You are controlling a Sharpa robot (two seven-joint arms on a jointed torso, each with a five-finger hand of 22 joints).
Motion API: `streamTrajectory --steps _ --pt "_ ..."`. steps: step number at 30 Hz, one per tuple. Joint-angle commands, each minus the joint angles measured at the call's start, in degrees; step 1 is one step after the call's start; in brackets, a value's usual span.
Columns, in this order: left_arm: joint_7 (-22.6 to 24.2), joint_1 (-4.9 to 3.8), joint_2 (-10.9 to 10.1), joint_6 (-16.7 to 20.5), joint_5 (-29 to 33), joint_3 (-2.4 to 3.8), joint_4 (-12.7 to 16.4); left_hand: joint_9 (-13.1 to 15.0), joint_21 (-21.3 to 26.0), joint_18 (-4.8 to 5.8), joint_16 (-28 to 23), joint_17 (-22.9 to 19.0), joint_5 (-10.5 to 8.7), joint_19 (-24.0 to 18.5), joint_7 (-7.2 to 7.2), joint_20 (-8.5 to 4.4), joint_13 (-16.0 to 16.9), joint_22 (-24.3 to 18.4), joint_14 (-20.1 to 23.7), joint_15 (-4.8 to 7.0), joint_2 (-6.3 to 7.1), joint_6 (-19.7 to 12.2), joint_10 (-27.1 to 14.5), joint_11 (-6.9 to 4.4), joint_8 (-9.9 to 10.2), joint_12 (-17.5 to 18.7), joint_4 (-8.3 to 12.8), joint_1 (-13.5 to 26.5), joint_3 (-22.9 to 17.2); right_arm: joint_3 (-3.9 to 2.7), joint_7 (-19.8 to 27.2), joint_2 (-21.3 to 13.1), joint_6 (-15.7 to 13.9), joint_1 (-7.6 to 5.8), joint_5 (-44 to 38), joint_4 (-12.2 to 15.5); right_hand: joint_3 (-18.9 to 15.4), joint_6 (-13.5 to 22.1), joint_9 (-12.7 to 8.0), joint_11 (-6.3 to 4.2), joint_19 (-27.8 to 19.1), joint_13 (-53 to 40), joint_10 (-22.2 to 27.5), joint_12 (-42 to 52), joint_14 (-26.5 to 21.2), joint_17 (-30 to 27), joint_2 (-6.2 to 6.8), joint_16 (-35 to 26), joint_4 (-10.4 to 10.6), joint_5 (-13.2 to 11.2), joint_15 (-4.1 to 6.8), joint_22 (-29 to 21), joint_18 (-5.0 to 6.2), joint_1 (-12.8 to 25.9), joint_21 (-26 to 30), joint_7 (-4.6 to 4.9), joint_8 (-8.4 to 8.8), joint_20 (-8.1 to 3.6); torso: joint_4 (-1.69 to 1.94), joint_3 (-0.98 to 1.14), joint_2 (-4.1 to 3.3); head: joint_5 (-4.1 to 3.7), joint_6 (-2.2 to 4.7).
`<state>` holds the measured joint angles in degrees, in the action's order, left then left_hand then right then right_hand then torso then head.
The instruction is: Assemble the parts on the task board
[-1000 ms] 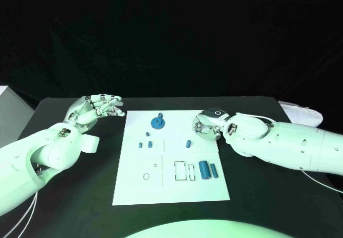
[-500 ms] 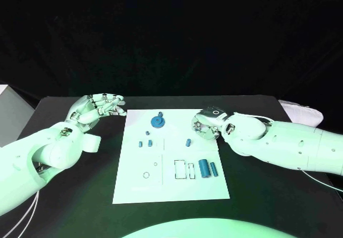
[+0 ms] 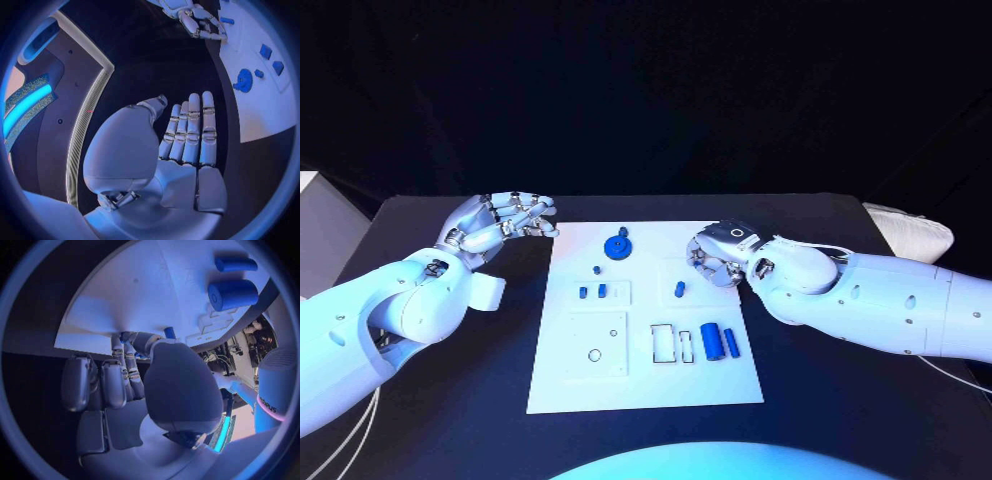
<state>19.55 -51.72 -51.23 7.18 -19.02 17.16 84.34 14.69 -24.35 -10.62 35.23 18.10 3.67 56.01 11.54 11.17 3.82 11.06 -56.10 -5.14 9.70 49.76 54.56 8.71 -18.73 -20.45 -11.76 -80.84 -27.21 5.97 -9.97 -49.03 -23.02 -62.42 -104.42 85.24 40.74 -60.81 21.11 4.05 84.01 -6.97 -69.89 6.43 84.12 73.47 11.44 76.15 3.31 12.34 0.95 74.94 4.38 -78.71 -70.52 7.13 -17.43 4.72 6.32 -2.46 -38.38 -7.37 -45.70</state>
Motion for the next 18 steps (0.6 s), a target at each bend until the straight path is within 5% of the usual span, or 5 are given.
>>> streamTrajectory --steps 1,12,18 --pt "1.3 0.08 0.2 -1.8 -0.3 0.05 0.0 0.1 0.4 0.18 -0.3 0.1 0.23 0.4 -0.03 -0.07 0.1 -0.1 -0.3 -0.17 0.00 0.3 -0.4 -0.15 -0.2 0.2 0.5 -0.5 0.0 -0.08 -0.5 -0.1 -3.4 0.12 -1.0 1.0 0.4 -0.5 0.2 -0.57 1.3 -0.2 -0.9 0.3 2.4 0.0 -0.13 0.4 -0.2 0.4 0.34 5.2 -0.70 0.3 -0.4 0.09 -0.39 -0.44 -0.01 0.00 -0.01 -0.14 -0.02" --pt "1.9 0.20 0.4 -1.8 -0.2 0.05 -0.4 0.0 0.5 0.18 -0.4 0.2 0.24 0.4 0.04 -0.10 0.1 -0.1 -0.2 -0.16 0.01 0.2 -0.5 -0.12 -0.2 0.3 0.8 -0.8 0.0 -0.78 0.1 -2.0 -7.4 -0.15 0.3 4.1 0.6 -0.6 0.3 -0.62 1.5 -0.1 -1.3 0.2 2.4 0.0 -0.04 0.4 -0.3 0.5 0.38 5.5 -0.81 0.6 -1.1 0.05 -0.51 -0.48 -0.01 -0.01 0.00 -0.17 -0.10" --pt "1.9 0.26 0.4 -1.7 -0.2 0.05 -0.5 0.0 0.5 0.18 -0.5 0.2 0.25 0.5 0.08 -0.11 0.1 -0.2 -0.2 -0.17 -0.01 0.2 -0.5 -0.10 -0.2 0.3 0.9 -0.9 -0.1 -1.42 0.6 -4.3 -8.4 -0.34 2.1 8.3 0.6 -0.6 0.4 -0.63 1.5 -0.1 -1.3 0.2 2.4 -0.1 -0.03 0.4 -0.4 0.4 0.39 5.5 -0.82 0.7 -1.1 0.04 -0.54 -0.49 -0.05 -0.09 -0.03 -0.24 -0.03"
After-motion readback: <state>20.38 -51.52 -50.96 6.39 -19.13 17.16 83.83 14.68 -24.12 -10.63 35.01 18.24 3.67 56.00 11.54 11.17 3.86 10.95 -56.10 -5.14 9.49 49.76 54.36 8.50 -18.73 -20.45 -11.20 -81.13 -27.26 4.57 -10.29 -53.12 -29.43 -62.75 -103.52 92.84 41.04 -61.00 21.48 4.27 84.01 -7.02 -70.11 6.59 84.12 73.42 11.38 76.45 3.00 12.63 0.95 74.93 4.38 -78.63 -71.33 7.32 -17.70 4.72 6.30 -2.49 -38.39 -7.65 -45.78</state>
